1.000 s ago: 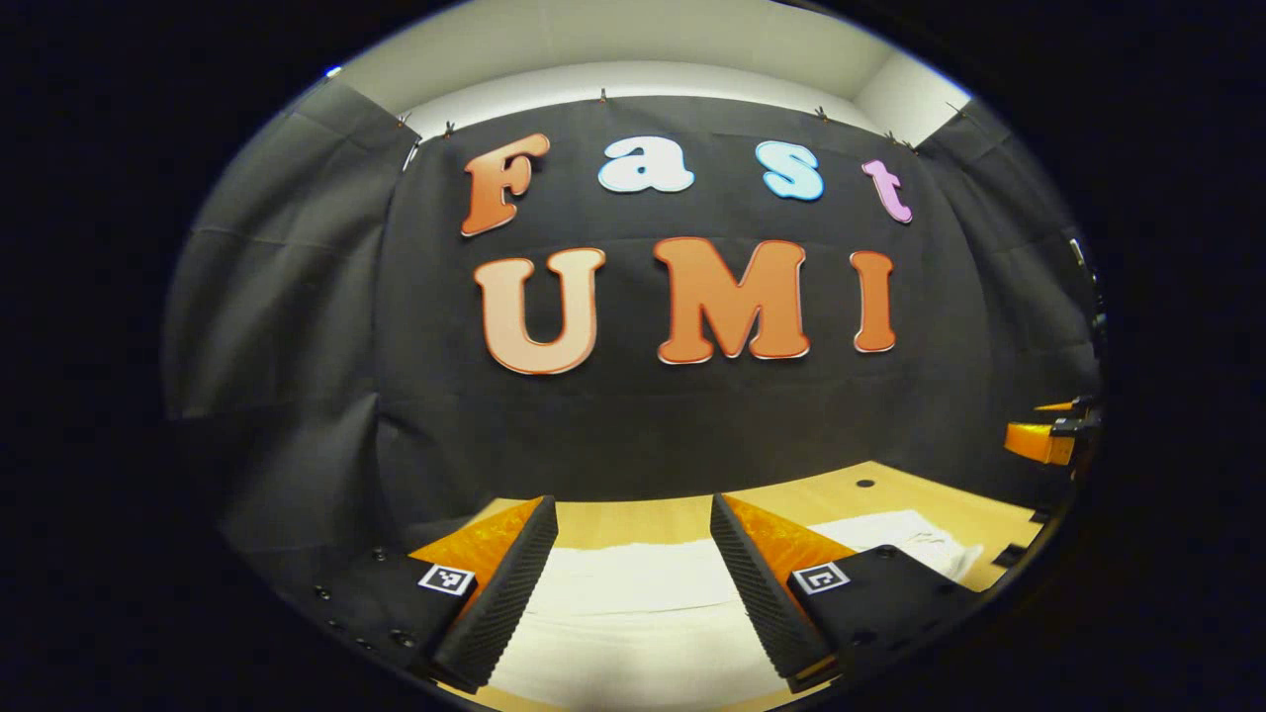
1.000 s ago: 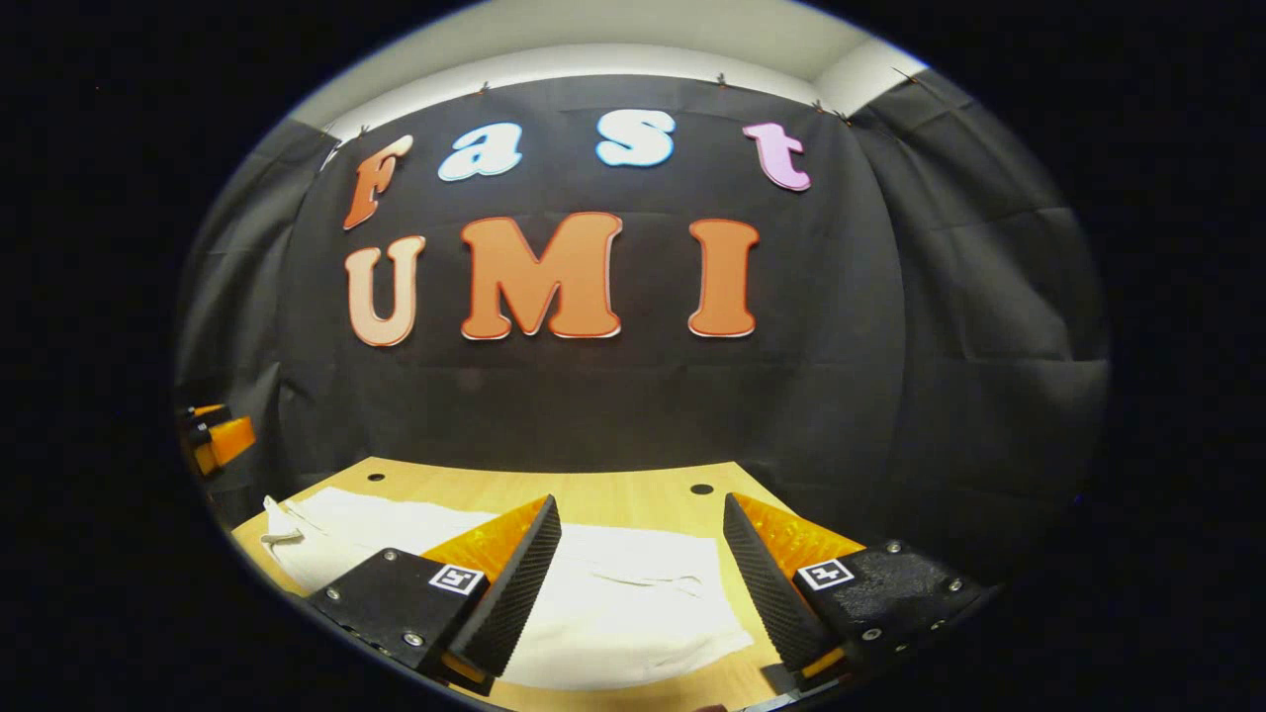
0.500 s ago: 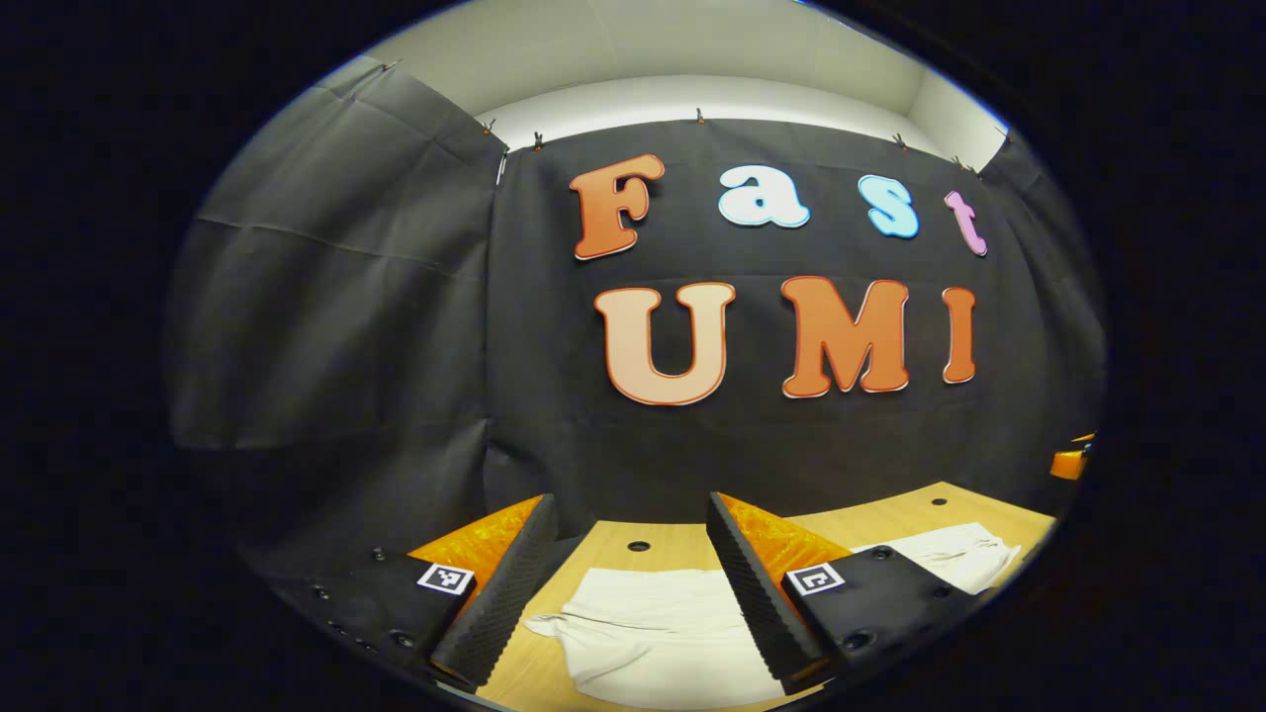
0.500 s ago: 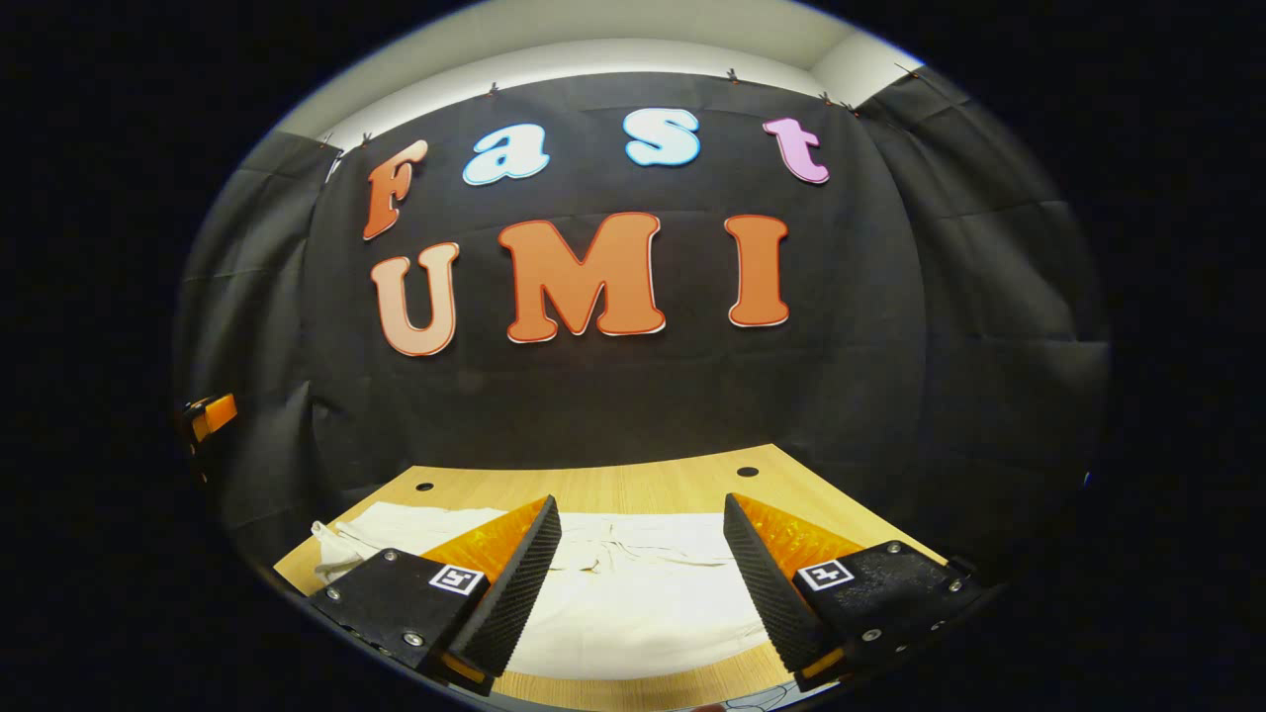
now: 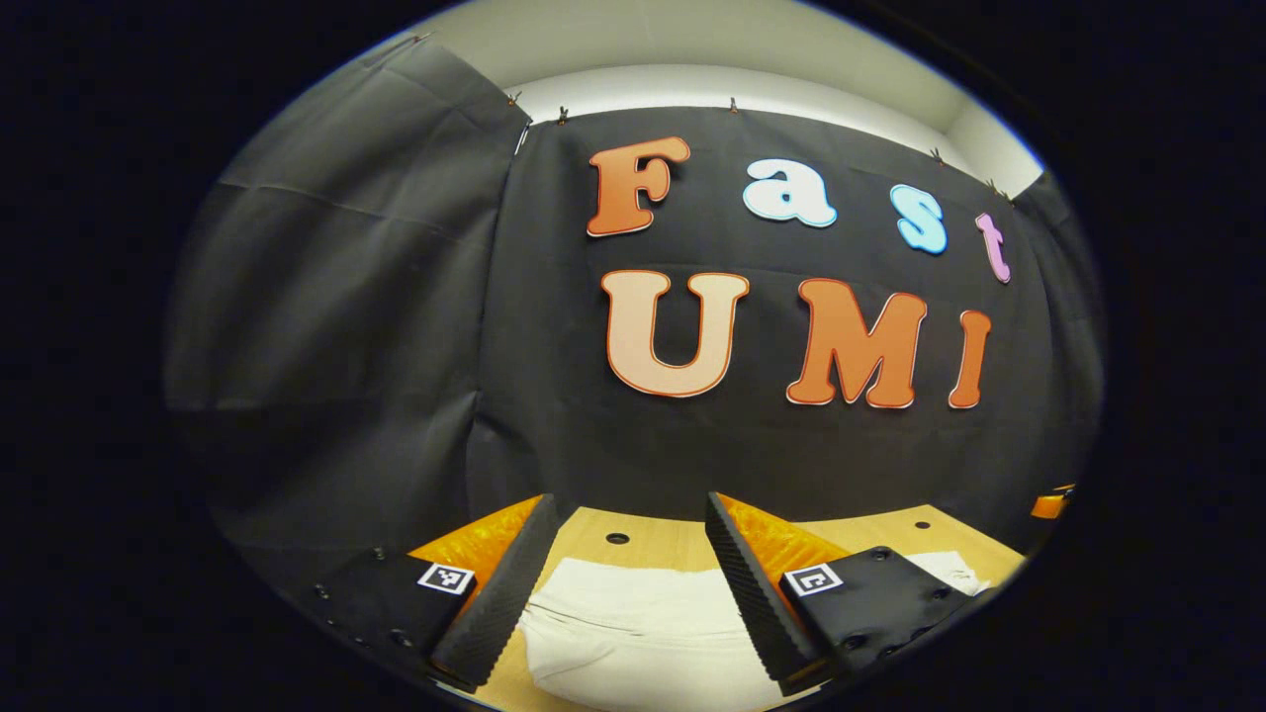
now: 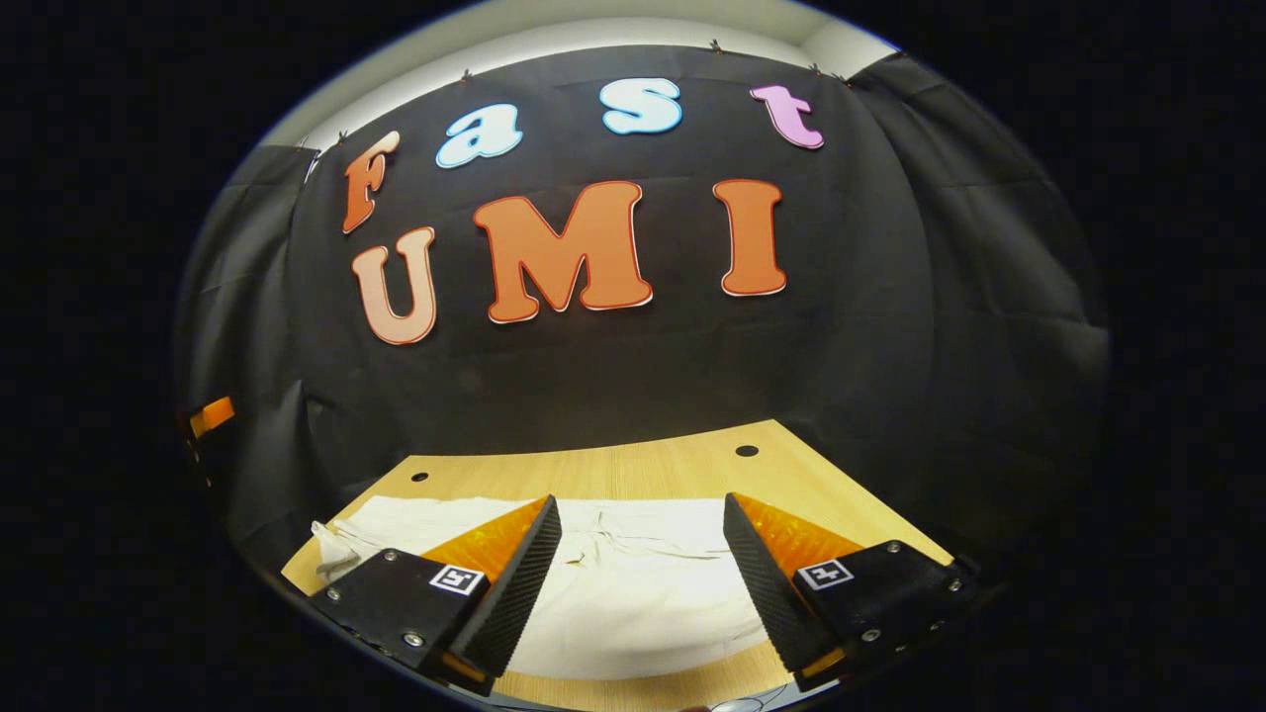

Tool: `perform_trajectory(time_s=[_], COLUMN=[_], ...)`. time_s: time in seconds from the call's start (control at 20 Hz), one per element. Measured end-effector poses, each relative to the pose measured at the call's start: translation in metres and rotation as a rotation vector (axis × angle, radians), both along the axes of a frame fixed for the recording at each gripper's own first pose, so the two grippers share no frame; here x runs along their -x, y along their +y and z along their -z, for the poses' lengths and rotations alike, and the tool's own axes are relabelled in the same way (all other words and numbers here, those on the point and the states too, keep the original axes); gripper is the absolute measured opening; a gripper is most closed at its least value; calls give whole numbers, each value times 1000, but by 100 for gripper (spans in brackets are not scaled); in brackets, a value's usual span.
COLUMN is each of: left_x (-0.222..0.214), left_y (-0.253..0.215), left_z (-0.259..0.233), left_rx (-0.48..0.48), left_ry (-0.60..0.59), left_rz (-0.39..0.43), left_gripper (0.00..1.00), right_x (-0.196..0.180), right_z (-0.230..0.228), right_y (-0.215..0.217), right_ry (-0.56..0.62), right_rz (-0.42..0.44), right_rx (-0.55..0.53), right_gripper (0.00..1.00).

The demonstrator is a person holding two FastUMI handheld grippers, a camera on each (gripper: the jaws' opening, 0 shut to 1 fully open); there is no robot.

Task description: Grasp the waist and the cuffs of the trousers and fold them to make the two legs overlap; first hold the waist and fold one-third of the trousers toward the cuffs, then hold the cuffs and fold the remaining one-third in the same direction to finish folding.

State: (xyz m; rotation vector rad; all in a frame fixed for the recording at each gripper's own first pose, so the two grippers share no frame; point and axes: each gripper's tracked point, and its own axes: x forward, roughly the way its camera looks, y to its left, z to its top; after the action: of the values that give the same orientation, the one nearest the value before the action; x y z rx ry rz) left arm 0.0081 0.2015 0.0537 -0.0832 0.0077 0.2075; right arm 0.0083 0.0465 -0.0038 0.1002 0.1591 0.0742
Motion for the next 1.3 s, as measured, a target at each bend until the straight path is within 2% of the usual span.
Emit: perform_trajectory(time_s=[0.15,0.25,0.35,0.4,0.6,0.75,0.95,1.3], left_x=[-11,-19,-23,-26,-36,-42,-53,-56], left_y=[-13,-20,-27,-30,-24,-12,0,14], left_z=[-1,5,13,17,28,31,45,69], left_rx=[-50,-63,-45,-32,-56,-75,-55,-58], left_ry=[15,29,44,53,98,115,144,202], left_rz=[-9,-21,-22,-21,-27,-38,-54,-76], left_gripper=[98,98,95,98,98,98,98,98], right_x=[-15,-23,-28,-29,-32,-22,-7,3], right_z=[9,25,45,59,121,171,218,259], right_y=[-14,-21,-27,-31,-53,-69,-69,-68], right_ry=[26,80,166,224,423,556,693,805], right_rz=[-5,-6,1,14,129,216,285,371], right_rx=[-15,-67,-177,-249,-491,-590,-731,-816], right_gripper=[99,99,99,99,99,98,99,99])
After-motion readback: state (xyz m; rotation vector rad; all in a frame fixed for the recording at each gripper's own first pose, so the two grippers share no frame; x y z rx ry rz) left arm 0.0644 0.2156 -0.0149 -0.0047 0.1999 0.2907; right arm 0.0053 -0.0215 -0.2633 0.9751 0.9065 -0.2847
